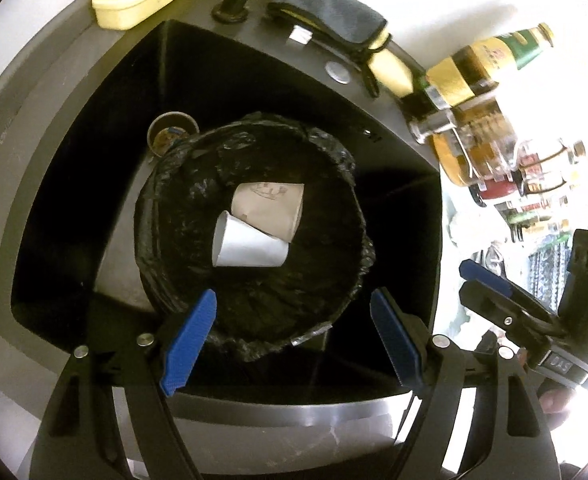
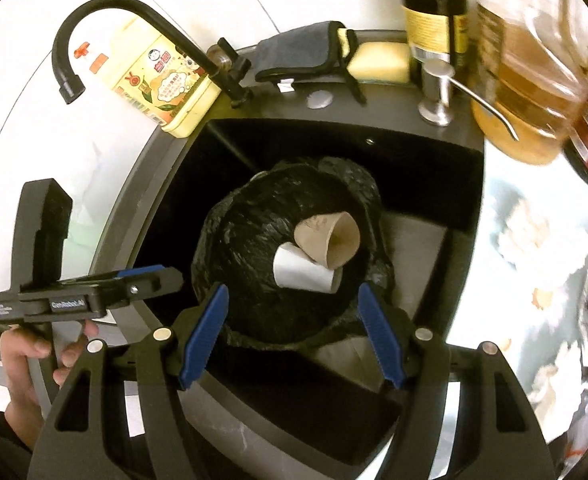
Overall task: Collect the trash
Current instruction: 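Open both tools to drop the cups into the trash bin, then move both tools back over the table toward the remaining trash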
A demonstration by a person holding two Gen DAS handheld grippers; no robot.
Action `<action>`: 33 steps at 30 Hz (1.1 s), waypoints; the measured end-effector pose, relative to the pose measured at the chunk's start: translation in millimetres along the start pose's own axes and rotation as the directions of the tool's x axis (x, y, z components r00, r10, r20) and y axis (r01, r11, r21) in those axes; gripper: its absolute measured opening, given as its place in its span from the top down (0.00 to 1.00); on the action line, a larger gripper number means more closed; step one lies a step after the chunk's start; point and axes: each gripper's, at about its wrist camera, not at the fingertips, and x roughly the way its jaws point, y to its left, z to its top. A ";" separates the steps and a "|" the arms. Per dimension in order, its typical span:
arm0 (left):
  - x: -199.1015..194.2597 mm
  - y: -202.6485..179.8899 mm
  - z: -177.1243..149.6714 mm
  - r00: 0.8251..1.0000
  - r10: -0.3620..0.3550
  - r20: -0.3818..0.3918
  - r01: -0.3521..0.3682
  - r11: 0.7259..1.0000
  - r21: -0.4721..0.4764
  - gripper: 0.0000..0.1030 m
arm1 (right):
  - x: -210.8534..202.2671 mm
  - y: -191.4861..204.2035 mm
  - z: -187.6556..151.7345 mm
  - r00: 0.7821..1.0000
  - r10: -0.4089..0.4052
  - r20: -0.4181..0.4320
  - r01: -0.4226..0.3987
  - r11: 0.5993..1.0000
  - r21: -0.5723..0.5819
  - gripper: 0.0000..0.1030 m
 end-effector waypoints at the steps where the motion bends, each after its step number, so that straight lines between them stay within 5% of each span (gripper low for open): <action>1: -0.4 -3.6 -2.8 1.000 0.002 0.000 -0.002 1.000 0.008 0.25 | -2.9 -2.6 -4.2 1.000 -0.002 0.003 0.002 1.000 0.004 0.34; 23: 60.5 -138.4 -54.2 0.992 -0.021 -0.126 0.049 0.973 0.226 0.25 | -115.8 -102.1 -87.9 0.992 -0.097 0.075 0.081 0.979 0.188 0.34; 33: 82.4 -212.3 -79.5 0.990 -0.009 -0.143 0.052 0.952 0.300 0.25 | -180.8 -175.1 -116.0 0.966 -0.221 0.133 0.183 0.951 0.251 0.34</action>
